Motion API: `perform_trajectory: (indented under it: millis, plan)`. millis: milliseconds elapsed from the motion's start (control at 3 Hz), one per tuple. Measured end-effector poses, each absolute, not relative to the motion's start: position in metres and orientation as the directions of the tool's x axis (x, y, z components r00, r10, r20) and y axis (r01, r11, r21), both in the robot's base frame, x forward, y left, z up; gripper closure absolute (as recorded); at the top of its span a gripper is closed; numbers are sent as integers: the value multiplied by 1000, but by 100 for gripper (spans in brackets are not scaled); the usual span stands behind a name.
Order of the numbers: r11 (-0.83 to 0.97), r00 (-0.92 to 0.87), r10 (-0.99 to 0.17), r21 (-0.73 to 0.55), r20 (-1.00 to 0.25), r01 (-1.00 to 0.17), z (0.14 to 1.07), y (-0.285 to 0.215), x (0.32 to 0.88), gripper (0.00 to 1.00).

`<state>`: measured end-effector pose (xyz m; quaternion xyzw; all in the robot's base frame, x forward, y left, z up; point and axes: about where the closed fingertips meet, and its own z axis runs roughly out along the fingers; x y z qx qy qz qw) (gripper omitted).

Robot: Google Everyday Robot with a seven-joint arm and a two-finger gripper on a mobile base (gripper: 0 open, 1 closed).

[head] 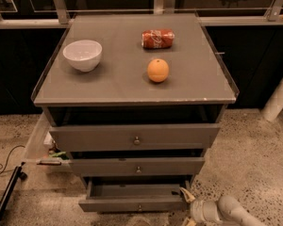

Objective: Open bottom drawer

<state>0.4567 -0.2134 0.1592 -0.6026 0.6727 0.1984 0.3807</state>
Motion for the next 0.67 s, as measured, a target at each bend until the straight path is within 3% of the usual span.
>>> perform_trajectory:
  millis: [667]
  plan:
    - [195,16,-660,-192,-751,-962,159,-213,457,42]
